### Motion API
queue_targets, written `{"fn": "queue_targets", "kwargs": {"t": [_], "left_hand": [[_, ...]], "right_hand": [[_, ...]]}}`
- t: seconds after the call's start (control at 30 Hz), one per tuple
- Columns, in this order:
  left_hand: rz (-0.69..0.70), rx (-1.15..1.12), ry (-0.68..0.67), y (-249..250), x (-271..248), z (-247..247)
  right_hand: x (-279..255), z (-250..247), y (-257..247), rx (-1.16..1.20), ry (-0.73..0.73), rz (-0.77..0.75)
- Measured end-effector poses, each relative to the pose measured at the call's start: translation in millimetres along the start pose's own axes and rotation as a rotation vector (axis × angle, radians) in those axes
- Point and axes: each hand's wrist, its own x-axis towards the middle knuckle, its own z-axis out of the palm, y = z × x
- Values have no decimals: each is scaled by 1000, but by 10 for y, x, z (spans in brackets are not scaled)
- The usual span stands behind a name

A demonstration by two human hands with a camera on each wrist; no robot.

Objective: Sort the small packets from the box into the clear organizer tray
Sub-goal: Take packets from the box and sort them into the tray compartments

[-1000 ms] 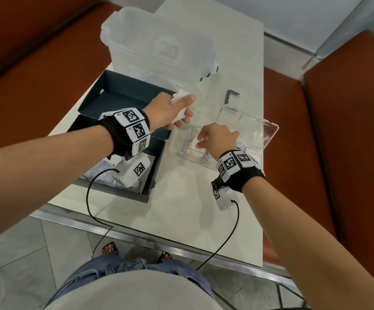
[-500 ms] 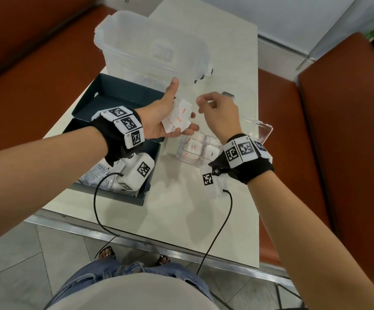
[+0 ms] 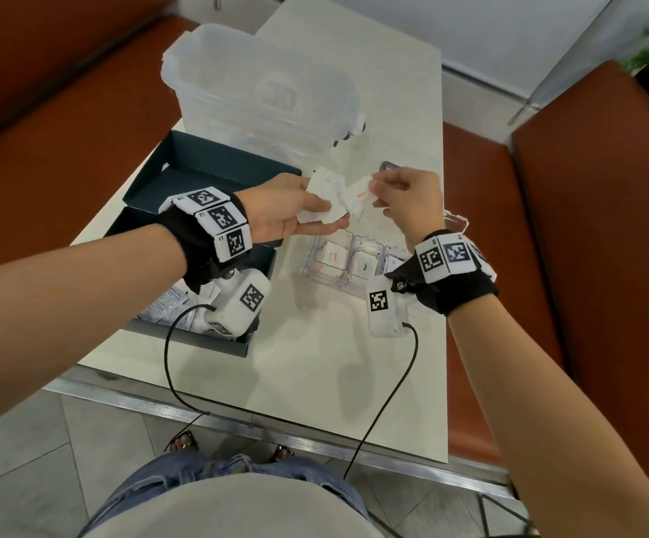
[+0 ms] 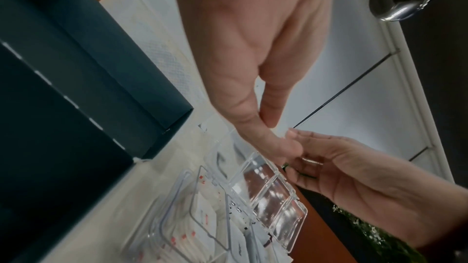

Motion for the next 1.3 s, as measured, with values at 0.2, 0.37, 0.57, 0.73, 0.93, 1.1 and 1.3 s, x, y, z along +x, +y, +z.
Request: {"fn": "queue_targets", "kwargs": {"t": [0.2,0.37,0.57,0.73,0.93,1.1,1.3], "left_hand": [[134,203,136,-65,65,-112],[163,363,144,-82,98,-96],[176,352,66,-55,48,-45],[178,328,74,-56,16,12],[158,344,90,-43,10,41],[14,64,125,-41,48,108],[21,-150,151,-47,118,137]], "right_hand": [[0,-170,-154,60,-76,-105],[-93,-68,-117,-52,-242,-179],[-98,-7,-57,-99,-169,-162],[-123,10,-48,-66,-172,-135],[-134,-27,-47,-81,-231,-64],[-171,-90,-43,-7,-249,0],[-152,-221,-42,89,-130,85]]}}
